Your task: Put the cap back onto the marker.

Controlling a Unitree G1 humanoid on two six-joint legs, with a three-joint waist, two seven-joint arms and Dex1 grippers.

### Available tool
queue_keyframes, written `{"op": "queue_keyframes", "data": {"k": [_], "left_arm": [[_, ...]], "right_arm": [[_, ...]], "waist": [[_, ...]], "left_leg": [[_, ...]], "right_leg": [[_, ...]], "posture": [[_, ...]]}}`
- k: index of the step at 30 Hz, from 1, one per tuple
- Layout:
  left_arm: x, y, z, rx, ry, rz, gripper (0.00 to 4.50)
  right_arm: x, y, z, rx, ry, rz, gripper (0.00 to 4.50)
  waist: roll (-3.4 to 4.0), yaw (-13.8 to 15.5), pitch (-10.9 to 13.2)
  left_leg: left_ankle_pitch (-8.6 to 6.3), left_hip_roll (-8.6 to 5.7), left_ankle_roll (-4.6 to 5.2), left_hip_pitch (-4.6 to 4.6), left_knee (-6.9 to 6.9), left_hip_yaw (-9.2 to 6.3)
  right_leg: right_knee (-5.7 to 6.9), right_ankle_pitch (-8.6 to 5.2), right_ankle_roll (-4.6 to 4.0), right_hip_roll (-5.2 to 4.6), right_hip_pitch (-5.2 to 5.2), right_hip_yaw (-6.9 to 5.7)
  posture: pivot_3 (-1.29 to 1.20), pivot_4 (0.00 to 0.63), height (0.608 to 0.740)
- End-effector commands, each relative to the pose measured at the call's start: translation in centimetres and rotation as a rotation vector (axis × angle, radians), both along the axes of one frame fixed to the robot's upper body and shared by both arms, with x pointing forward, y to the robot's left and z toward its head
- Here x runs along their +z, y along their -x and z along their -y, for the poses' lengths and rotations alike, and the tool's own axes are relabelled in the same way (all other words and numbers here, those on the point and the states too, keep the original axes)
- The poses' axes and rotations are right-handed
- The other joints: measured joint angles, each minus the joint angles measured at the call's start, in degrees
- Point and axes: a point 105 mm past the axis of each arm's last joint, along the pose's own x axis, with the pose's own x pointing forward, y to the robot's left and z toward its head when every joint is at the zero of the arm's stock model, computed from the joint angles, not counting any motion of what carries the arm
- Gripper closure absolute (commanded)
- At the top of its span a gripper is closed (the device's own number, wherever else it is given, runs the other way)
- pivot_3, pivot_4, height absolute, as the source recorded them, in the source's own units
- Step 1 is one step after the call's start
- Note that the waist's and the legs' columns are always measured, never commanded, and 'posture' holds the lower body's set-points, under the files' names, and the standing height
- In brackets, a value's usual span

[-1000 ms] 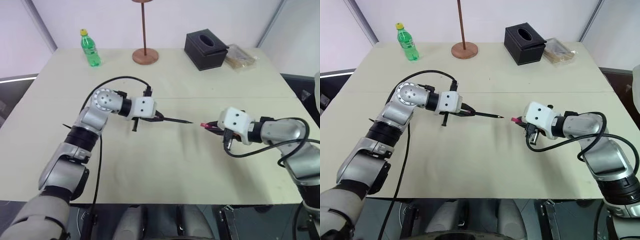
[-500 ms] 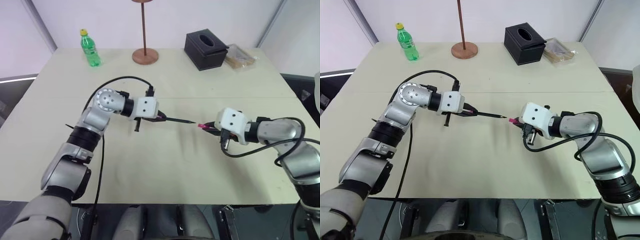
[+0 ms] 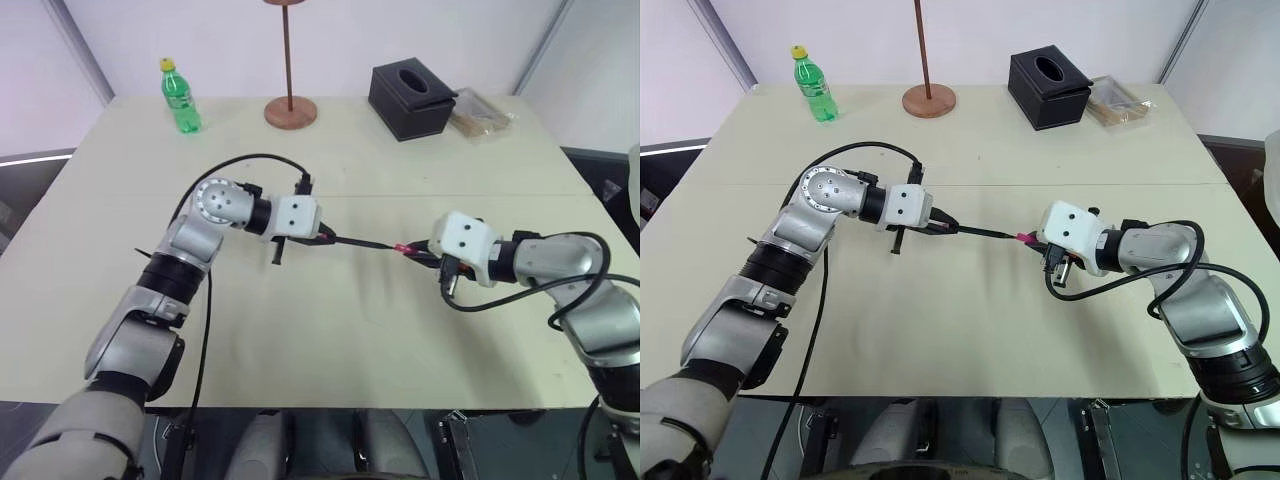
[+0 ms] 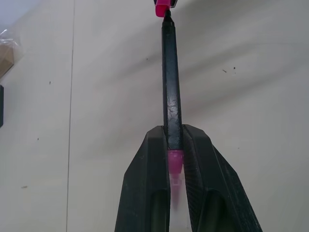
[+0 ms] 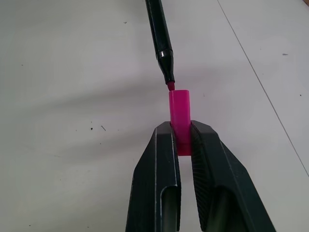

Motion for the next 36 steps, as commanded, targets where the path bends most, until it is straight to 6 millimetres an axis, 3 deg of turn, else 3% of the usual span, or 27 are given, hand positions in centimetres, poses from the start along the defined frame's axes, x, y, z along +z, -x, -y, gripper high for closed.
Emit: {"op": "queue_keyframes", "data": {"k": [1, 25, 36], "left_arm": [[1.7, 0.0, 0.5, -0.021, 0.018, 0.053, 4.50], [1.4, 0.3, 1.3, -0.048, 0.004, 0.063, 4.50], [0.9, 0.4, 1.7, -0.058, -0.032, 0.117, 4.50]], "right_arm": [[1.4, 0.2, -0.8, 0.033, -0.009, 0.050, 4.45], [1.4, 0.9, -2.3, 0.086, 0.006, 0.048, 4.45], [1.6, 0.2, -2.8, 0.077, 0.046, 0.090, 4.45]], "waist": [[0.00, 0.01, 0.00], [0.00, 0.01, 0.00], [0.00, 0.00, 0.00]], "left_leg": [[0.00, 0.00, 0.00, 0.00, 0.00, 0.00], [0.00, 0.00, 0.00, 0.00, 0.00, 0.00], [0.00, 0.00, 0.00, 0.00, 0.00, 0.00]], "right_leg": [[0.00, 0.00, 0.00, 0.00, 0.00, 0.00], [0.00, 0.00, 0.00, 0.00, 0.00, 0.00], [0.00, 0.00, 0.00, 0.00, 0.00, 0.00]], "posture": [[0.00, 0.150, 0.740], [0.00, 0.150, 0.740], [0.00, 0.150, 0.740]]}}
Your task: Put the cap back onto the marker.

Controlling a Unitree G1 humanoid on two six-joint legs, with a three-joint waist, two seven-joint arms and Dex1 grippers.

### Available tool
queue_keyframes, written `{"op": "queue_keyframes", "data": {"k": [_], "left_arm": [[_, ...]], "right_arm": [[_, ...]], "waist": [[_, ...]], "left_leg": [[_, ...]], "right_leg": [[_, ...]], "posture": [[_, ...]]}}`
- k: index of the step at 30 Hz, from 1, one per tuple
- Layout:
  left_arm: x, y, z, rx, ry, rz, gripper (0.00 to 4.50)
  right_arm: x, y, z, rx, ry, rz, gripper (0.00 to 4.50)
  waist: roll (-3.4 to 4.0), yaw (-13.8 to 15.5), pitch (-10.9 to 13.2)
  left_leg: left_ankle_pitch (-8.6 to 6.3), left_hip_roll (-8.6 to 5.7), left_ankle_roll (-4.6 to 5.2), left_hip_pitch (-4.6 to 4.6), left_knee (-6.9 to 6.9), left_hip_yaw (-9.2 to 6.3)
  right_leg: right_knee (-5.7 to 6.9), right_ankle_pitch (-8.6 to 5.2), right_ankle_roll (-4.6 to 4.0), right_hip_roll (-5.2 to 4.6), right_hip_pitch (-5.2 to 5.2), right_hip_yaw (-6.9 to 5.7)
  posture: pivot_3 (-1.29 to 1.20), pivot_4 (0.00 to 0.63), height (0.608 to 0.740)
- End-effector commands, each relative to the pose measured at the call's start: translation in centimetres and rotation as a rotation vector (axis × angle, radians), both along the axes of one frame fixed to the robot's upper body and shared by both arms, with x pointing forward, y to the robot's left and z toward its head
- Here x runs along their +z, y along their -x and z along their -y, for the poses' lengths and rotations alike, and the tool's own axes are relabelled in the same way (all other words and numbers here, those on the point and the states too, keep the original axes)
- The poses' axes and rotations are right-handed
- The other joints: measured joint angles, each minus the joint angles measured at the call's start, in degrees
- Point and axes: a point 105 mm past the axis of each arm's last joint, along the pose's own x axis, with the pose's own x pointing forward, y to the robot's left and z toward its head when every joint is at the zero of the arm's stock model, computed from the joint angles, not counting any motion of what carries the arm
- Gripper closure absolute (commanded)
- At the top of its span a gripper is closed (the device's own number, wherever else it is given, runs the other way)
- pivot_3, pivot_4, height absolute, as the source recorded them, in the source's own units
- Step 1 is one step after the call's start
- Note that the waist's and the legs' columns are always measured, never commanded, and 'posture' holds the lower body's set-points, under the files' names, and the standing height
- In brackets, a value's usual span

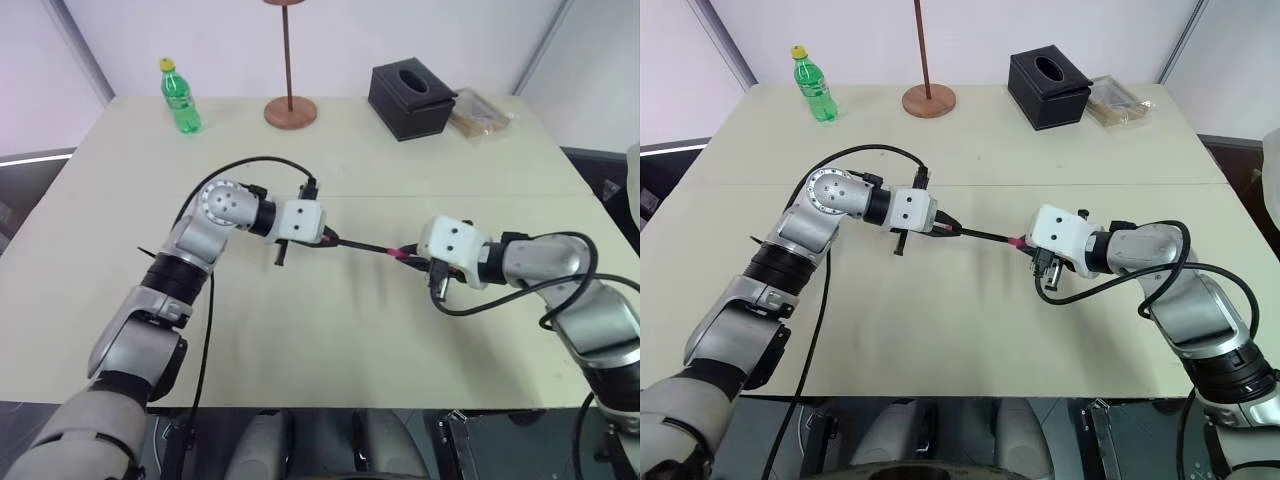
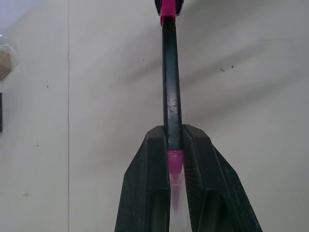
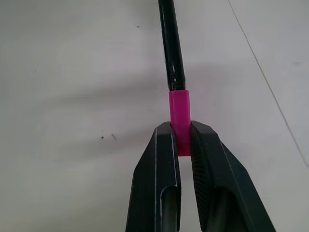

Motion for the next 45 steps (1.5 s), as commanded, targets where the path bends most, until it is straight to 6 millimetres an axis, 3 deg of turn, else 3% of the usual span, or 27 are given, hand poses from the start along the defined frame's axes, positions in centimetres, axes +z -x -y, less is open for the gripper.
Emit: {"op": "queue_keyframes", "data": {"k": [1, 26, 38, 42, 45], "left_arm": [[1.0, 0.4, 1.2, -0.043, 0.000, 0.066, 4.50], [0.9, 0.8, 2.2, -0.042, 0.049, -0.003, 4.50], [0.7, 0.8, 1.3, -0.017, 0.036, -0.033, 4.50], [0.4, 0.8, 0.7, -0.008, 0.022, -0.035, 4.50], [0.4, 0.9, 0.3, 0.004, 0.018, -0.038, 4.50]], "right_arm": [[1.8, 0.1, -1.3, 0.049, 0.008, 0.090, 4.45], [2.3, -0.7, -2.8, 0.037, 0.030, 0.163, 4.45], [1.7, -0.5, -1.9, 0.023, 0.063, 0.149, 4.45], [1.5, -0.5, -1.2, 0.013, 0.086, 0.143, 2.77], [1.5, -0.6, -0.6, 0.000, 0.099, 0.145, 1.14]], "waist": [[0.00, 0.01, 0.00], [0.00, -0.01, 0.00], [0.00, -0.01, 0.00], [0.00, -0.01, 0.00], [0.00, -0.05, 0.00]], "left_leg": [[0.00, 0.00, 0.00, 0.00, 0.00, 0.00], [0.00, 0.00, 0.00, -0.01, 0.00, 0.00], [0.00, 0.00, 0.00, -0.01, 0.00, 0.00], [0.00, 0.00, 0.00, -0.01, 0.00, 0.00], [0.00, 0.00, 0.00, -0.01, 0.00, 0.00]], "right_leg": [[0.00, 0.00, 0.00, 0.00, 0.00, 0.00], [0.00, 0.00, 0.00, 0.01, -0.01, 0.00], [0.00, 0.00, 0.00, 0.00, -0.01, 0.00], [0.00, 0.00, 0.00, 0.00, 0.00, 0.00], [0.00, 0.00, 0.00, 0.00, -0.01, 0.00]], "posture": [[0.00, 0.150, 0.740], [0.00, 0.150, 0.740], [0.00, 0.150, 0.740], [0.00, 0.150, 0.740], [0.00, 0.150, 0.740]]}}
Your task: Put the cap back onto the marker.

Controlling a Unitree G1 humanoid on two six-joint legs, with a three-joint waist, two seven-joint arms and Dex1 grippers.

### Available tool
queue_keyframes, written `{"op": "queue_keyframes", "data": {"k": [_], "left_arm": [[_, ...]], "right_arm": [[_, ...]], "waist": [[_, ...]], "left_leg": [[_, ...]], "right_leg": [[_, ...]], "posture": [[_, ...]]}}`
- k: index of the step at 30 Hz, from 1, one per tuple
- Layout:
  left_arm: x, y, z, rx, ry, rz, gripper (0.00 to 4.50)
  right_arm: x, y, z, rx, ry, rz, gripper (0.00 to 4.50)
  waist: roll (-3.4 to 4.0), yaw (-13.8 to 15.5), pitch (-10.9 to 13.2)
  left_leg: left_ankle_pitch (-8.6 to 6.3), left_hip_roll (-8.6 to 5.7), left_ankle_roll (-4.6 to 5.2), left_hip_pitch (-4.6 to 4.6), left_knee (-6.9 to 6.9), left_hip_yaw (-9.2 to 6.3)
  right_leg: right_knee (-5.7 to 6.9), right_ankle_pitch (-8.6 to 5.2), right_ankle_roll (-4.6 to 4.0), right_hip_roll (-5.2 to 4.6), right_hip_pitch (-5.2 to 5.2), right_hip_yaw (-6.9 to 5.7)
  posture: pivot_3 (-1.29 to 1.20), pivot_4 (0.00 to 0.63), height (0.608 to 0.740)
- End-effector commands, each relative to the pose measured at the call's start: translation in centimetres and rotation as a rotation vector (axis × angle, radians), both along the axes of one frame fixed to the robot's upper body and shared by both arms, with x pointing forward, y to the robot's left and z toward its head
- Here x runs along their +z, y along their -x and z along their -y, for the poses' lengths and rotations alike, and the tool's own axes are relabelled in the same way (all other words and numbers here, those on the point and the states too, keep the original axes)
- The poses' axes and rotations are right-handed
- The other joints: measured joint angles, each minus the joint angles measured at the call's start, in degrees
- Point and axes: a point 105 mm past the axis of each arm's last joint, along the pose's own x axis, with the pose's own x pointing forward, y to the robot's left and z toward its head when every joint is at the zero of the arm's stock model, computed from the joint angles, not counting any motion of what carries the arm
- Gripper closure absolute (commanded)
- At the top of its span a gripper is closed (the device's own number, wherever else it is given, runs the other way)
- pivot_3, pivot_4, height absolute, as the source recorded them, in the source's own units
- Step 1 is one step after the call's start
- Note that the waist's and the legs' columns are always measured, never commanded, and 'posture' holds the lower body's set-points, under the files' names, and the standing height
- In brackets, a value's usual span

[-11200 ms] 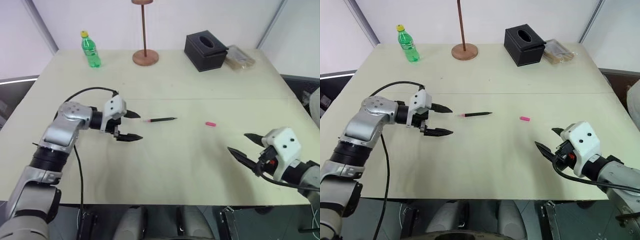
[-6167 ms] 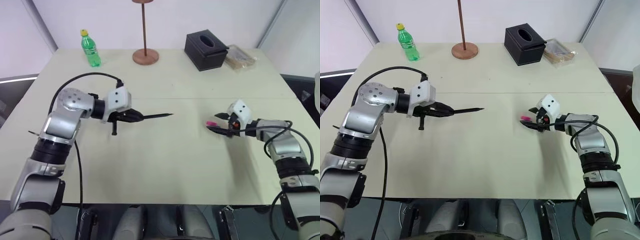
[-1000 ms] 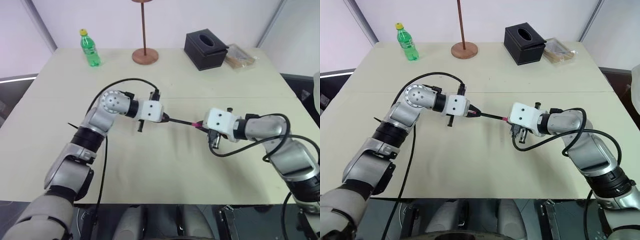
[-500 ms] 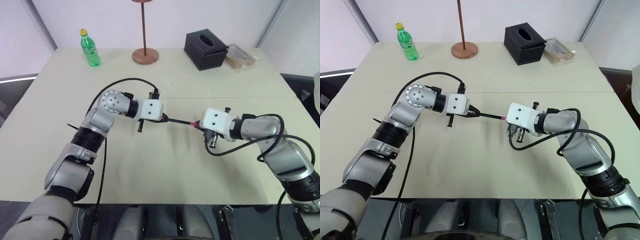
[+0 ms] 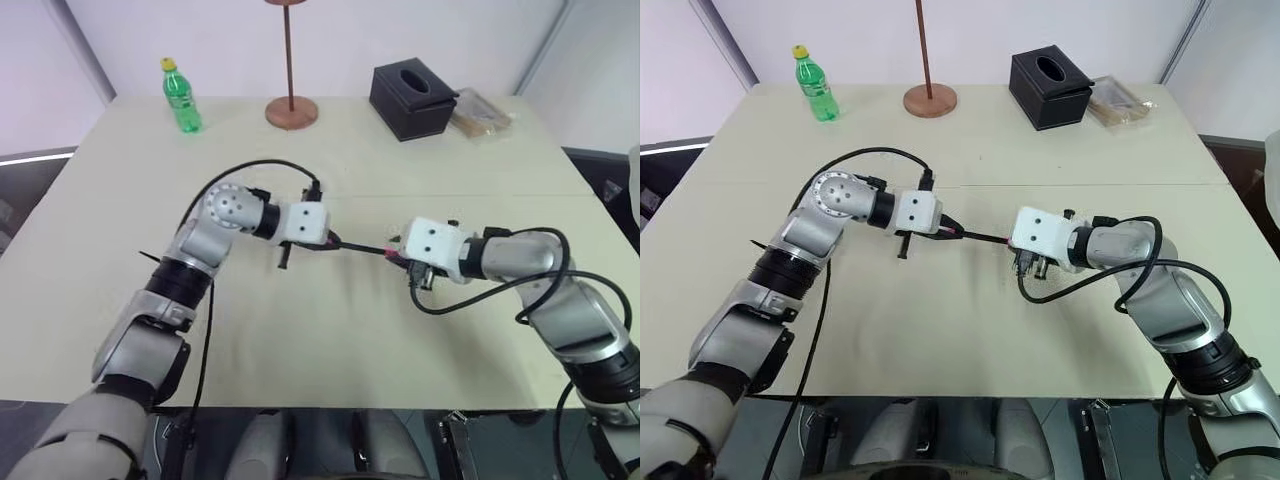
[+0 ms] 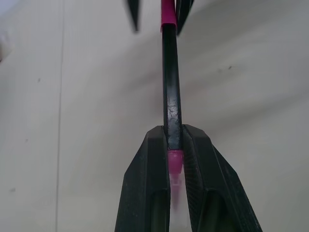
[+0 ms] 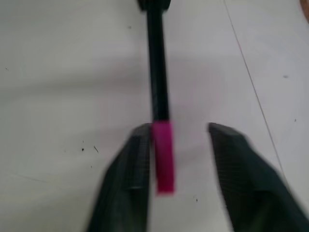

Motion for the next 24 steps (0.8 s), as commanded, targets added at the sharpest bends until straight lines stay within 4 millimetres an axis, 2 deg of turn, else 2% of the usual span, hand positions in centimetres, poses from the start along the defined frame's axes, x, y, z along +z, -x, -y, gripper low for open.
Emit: {"op": "queue_keyframes", "data": {"k": [1, 2, 6, 13, 17, 24], "left_arm": [[1.0, 0.3, -0.5, -0.001, 0.019, 0.026, 4.50], [0.9, 0.3, -0.8, 0.008, 0.014, 0.023, 4.50], [0.7, 0.2, -2.2, 0.044, 0.002, 0.015, 4.50], [1.4, 0.3, -3.0, 0.105, 0.050, -0.029, 4.50], [2.3, 0.2, -3.5, 0.249, 0.186, -0.106, 4.50], [-0.3, 2.1, -6.2, 0.580, 0.281, -0.238, 4.50]], "right_arm": [[1.6, 0.1, 0.7, -0.007, 0.009, 0.065, 0.64], [1.7, 0.1, 1.0, -0.012, 0.010, 0.065, 0.04], [2.0, 0.7, 1.7, -0.021, 0.005, 0.045, 0.04], [2.6, 2.0, 1.6, -0.032, -0.080, 0.018, 0.04], [2.6, 2.8, 1.5, -0.067, -0.153, 0.007, 0.04], [1.6, 4.0, 0.7, -0.101, -0.235, -0.025, 0.04]], "waist": [[0.00, -0.04, 0.00], [0.00, -0.06, 0.00], [0.00, -0.01, 0.00], [0.00, 0.06, 0.00], [0.00, -0.05, 0.00], [0.00, 0.01, 0.00]], "left_leg": [[0.00, 0.00, 0.00, 0.00, 0.00, 0.00], [0.00, 0.00, 0.00, 0.00, 0.00, 0.00], [0.00, 0.01, 0.00, 0.00, -0.01, 0.00], [0.00, 0.01, 0.01, -0.02, 0.00, -0.01], [0.00, 0.02, 0.01, -0.01, -0.01, -0.02], [-0.01, 0.03, 0.01, 0.00, -0.01, -0.04]], "right_leg": [[0.00, 0.00, 0.00, 0.00, 0.00, 0.00], [0.00, 0.00, 0.00, 0.00, 0.00, 0.00], [0.00, 0.00, 0.00, 0.00, 0.00, 0.00], [-0.01, 0.00, 0.00, -0.01, 0.00, 0.00], [0.00, 0.00, 0.00, -0.01, 0.00, 0.01], [0.01, 0.00, 0.00, -0.01, 0.01, 0.02]], "posture": [[0.00, 0.150, 0.740], [0.00, 0.150, 0.740], [0.00, 0.150, 0.740], [0.00, 0.150, 0.740], [0.00, 0.150, 0.740], [0.00, 0.150, 0.740]]}}
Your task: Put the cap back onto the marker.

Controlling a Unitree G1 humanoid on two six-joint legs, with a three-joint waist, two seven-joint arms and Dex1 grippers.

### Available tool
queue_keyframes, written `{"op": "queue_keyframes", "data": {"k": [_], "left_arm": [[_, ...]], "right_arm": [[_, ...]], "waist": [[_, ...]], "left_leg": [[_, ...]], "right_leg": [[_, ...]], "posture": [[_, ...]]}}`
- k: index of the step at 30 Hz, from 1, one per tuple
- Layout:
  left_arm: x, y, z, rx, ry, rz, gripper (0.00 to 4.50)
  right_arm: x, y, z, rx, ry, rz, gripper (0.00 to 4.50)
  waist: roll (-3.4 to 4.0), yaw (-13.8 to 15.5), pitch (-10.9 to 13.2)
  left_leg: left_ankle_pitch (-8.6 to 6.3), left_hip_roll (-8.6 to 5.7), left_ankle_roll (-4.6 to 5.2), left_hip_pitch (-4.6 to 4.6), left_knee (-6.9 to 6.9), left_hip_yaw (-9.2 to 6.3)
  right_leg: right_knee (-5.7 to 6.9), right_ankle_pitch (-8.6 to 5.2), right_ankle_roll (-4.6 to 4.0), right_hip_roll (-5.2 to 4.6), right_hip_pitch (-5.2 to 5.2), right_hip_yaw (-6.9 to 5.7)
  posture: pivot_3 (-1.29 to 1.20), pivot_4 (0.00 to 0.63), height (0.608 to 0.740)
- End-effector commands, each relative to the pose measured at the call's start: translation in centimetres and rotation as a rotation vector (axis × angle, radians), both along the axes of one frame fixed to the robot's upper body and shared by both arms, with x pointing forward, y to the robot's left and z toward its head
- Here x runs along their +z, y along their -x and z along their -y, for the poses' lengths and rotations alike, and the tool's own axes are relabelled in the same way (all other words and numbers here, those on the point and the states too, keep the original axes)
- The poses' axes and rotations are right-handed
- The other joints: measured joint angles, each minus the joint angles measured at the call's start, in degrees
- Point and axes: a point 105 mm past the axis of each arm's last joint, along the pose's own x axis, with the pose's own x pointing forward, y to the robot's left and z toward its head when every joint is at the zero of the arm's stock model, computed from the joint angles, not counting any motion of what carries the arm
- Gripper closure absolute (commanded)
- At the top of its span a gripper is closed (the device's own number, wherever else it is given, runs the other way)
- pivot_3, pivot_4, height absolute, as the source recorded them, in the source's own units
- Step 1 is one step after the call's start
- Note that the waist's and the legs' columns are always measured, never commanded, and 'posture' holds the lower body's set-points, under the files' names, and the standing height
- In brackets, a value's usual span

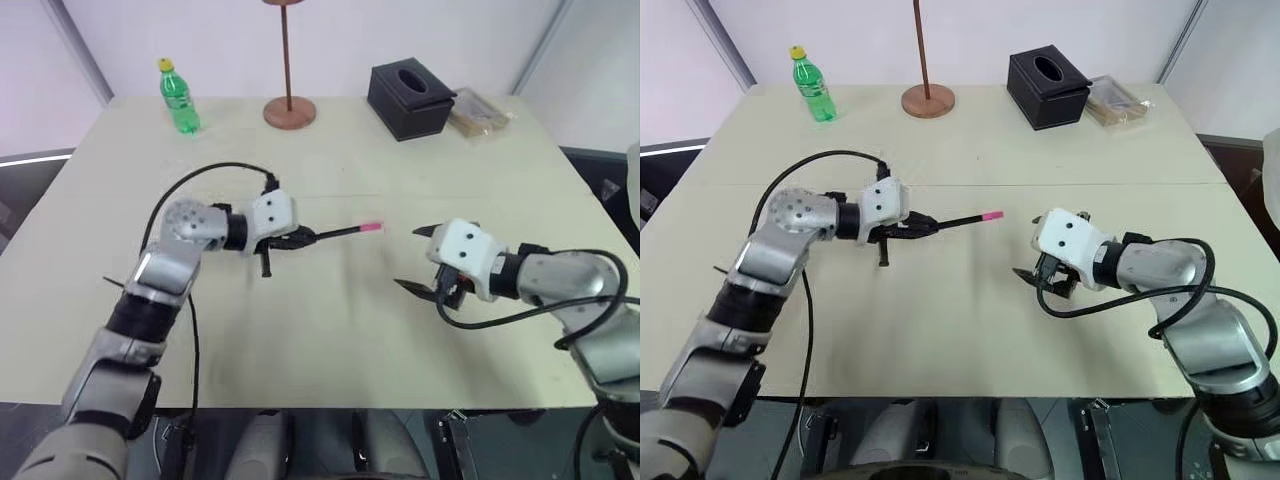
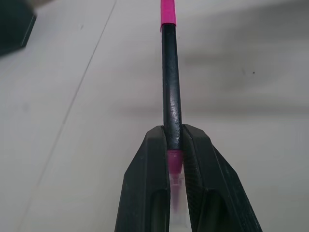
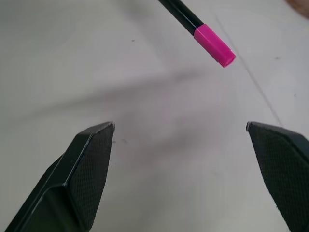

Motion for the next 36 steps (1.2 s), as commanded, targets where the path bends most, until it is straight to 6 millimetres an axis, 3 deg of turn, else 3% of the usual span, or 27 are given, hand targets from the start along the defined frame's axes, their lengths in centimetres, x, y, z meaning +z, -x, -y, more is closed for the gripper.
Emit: {"op": "queue_keyframes", "data": {"k": [1, 8, 15, 20, 29, 36], "left_arm": [[0.5, 0.9, -1.7, 0.174, 0.038, -0.008, 4.50], [-1.2, 1.1, -6.5, 0.635, 0.084, -0.063, 4.50], [-3.1, 3.4, -9.3, 0.832, 0.094, -0.183, 4.50], [-4.0, 4.5, -9.8, 0.877, 0.104, -0.252, 4.50], [-4.9, 5.1, -10.2, 0.891, 0.160, -0.240, 0.10], [-2.8, 6.2, -10.2, 0.805, 0.231, -0.109, 0.04]], "right_arm": [[0.9, 0.5, -0.5, -0.004, -0.034, 0.049, 0.04], [-0.1, 0.8, -1.6, 0.009, -0.068, 0.023, 0.04], [-0.5, 1.1, -1.9, 0.018, -0.075, 0.010, 0.04], [-0.5, 1.0, -1.9, 0.024, -0.077, 0.010, 0.04], [-0.7, 0.9, -2.2, 0.035, -0.082, 0.006, 0.00], [-0.8, 0.6, -2.5, 0.064, -0.081, -0.001, 0.00]], "waist": [[0.00, -0.03, 0.00], [-0.03, 0.15, 0.01], [-0.03, 0.13, 0.01], [-0.03, 0.19, 0.01], [-0.02, 0.20, 0.00], [-0.02, 0.24, 0.01]], "left_leg": [[0.00, 0.00, 0.00, 0.00, 0.00, 0.00], [0.00, -0.02, 0.00, 0.04, 0.00, -0.04], [-0.01, -0.02, -0.01, 0.04, -0.02, -0.05], [0.00, -0.02, -0.02, 0.05, -0.02, -0.07], [-0.01, -0.05, -0.03, 0.05, -0.05, -0.06], [-0.01, -0.07, -0.04, 0.03, -0.07, -0.06]], "right_leg": [[0.00, 0.00, 0.00, 0.00, 0.00, 0.00], [-0.02, 0.00, 0.00, -0.02, 0.08, -0.02], [-0.02, 0.00, 0.00, -0.04, 0.06, -0.02], [-0.03, 0.00, -0.01, -0.06, 0.07, -0.03], [-0.05, -0.01, -0.02, -0.31, 0.06, -0.10], [-0.28, 0.00, -0.04, -0.42, 0.13, -0.10]], "posture": [[0.00, 0.150, 0.740], [0.00, 0.150, 0.740], [0.00, 0.150, 0.740], [0.00, 0.150, 0.740], [0.00, 0.150, 0.740], [0.00, 0.150, 0.740]]}}
